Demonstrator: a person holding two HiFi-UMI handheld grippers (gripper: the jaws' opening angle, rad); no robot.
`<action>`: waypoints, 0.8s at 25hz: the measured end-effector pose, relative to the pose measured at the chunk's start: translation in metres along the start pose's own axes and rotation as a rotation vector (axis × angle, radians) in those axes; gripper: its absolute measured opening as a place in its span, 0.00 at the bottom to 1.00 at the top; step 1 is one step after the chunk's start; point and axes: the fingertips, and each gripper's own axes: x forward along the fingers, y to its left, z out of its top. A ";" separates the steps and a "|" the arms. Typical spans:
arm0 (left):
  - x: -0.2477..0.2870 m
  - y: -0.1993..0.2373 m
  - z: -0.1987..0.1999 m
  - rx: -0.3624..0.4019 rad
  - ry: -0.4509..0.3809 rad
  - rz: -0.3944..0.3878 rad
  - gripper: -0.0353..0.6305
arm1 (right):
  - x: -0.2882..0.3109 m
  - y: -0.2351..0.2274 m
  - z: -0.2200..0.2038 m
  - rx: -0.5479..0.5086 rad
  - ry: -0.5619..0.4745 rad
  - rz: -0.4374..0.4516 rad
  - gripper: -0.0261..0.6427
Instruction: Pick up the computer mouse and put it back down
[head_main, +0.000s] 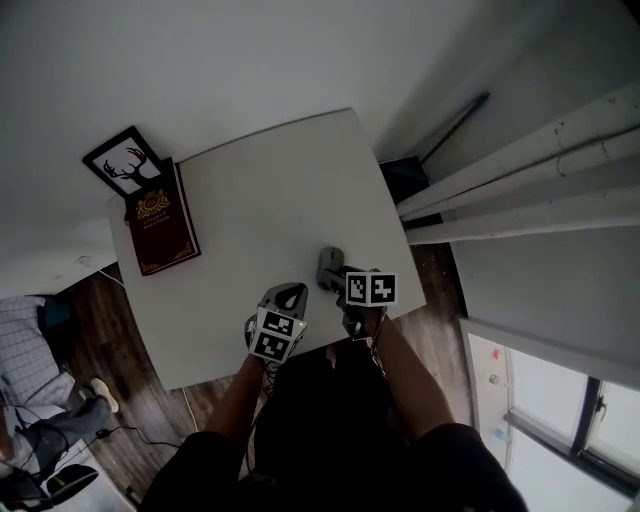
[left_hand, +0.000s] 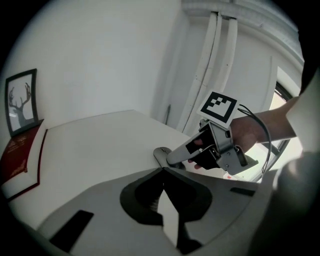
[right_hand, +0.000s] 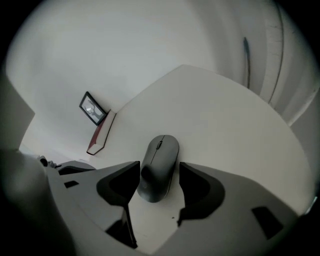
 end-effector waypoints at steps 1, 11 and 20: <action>0.000 0.001 -0.001 -0.008 -0.001 0.000 0.06 | 0.001 -0.001 0.000 -0.008 0.013 -0.015 0.42; -0.002 0.004 -0.005 -0.020 -0.013 -0.010 0.06 | 0.006 0.009 0.003 -0.134 0.042 -0.039 0.40; -0.014 0.024 -0.018 -0.059 -0.015 0.050 0.06 | 0.008 0.037 0.003 -0.667 0.116 -0.149 0.36</action>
